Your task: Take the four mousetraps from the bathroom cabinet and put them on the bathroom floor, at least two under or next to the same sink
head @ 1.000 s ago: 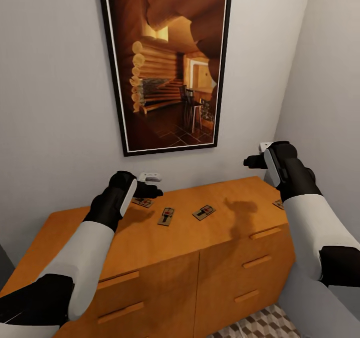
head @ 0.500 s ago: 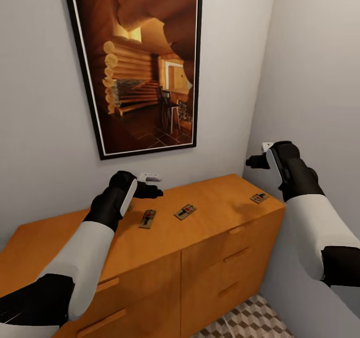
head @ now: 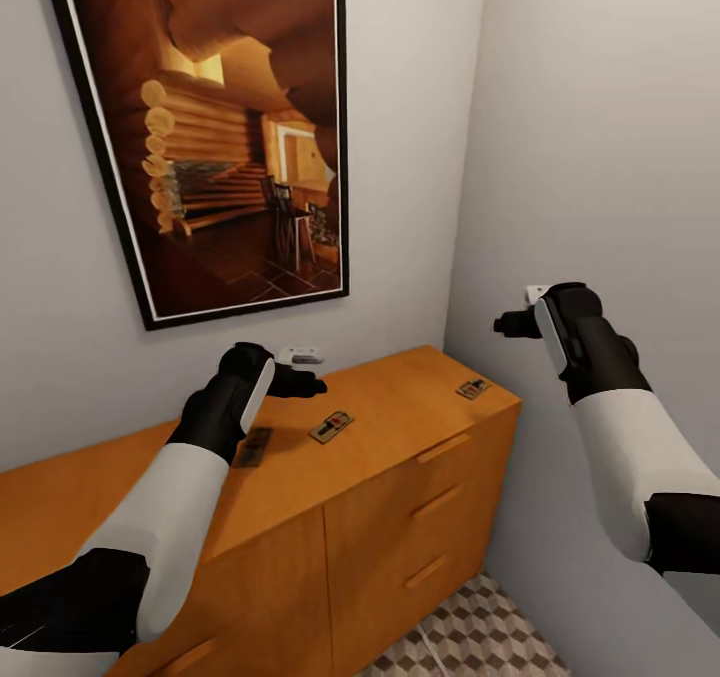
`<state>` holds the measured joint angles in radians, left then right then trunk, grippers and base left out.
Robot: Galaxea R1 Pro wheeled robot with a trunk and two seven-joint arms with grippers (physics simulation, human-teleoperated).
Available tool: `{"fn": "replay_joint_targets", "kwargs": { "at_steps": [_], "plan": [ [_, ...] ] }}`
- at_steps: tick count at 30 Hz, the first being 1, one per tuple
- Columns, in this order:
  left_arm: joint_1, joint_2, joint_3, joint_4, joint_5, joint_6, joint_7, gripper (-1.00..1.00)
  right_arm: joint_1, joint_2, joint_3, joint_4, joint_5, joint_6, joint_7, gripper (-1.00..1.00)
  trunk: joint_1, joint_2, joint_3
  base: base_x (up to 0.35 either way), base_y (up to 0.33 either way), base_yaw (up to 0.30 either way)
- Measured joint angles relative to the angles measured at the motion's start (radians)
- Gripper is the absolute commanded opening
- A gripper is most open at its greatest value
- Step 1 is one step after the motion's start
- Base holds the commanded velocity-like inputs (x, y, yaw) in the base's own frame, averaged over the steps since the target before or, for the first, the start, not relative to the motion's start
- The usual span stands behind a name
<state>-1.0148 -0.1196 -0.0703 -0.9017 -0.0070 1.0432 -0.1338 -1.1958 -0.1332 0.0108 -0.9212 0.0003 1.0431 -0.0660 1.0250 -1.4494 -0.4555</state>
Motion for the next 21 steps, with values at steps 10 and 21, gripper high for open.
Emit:
{"fn": "replay_joint_targets", "kwargs": {
  "at_steps": [10,21],
  "plan": [
    [0.0,0.0,0.0,0.001,0.002,-0.001,0.0,1.0,0.0,0.001,-0.001,0.004,-0.004,0.0,0.003,1.0,0.0,0.0,0.002,0.0,0.0,-0.097],
    [0.0,0.0,0.0,0.002,0.002,-0.001,0.0,1.0,0.0,0.012,-0.033,0.128,-0.009,0.0,0.003,1.0,0.0,0.0,0.003,0.0,0.0,-0.013]
  ]
}}
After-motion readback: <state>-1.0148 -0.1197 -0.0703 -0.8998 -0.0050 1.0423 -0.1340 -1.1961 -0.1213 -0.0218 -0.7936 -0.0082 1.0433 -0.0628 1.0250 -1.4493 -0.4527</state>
